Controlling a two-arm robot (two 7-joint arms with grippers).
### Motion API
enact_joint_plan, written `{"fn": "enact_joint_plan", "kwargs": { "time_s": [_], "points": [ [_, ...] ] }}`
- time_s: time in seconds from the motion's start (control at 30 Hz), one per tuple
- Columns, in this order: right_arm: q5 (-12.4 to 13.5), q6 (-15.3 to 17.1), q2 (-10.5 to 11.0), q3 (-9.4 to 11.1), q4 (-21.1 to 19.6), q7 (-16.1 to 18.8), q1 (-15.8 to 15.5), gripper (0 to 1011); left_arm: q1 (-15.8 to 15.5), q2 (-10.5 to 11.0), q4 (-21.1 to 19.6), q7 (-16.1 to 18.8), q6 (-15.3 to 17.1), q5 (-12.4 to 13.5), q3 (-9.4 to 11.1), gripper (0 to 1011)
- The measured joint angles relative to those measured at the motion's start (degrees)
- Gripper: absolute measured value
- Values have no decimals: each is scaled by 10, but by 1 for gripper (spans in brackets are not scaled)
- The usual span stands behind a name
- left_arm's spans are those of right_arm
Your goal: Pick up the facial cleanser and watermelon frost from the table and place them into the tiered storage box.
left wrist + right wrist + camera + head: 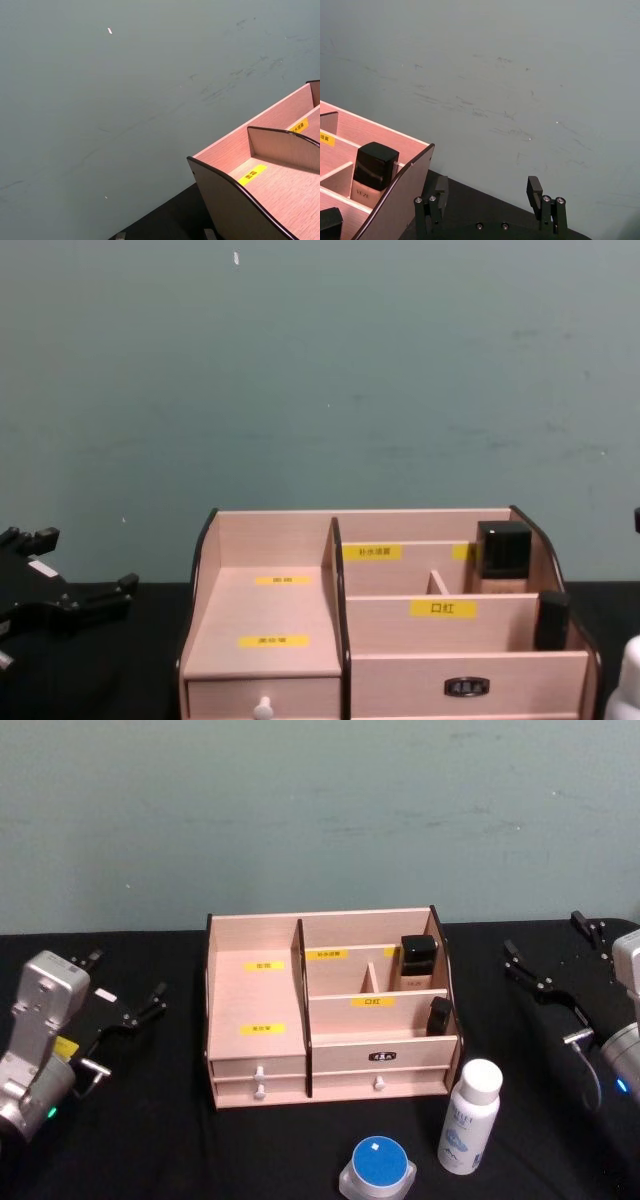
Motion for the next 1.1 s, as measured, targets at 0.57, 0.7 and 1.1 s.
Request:
{"fn": "enact_joint_plan", "kwargs": {
  "time_s": [0.57, 0.7, 1.1],
  "points": [
    [0, 0, 0, 0, 0, 0, 0, 1004, 0, 0, 0, 0, 0, 0, 0, 1010],
    [0, 0, 0, 0, 0, 0, 0, 1004, 0, 0, 0, 0, 0, 0, 0, 1010],
    [0, 0, 0, 0, 0, 0, 0, 1004, 0, 0, 0, 0, 0, 0, 0, 1010]
  ]
}}
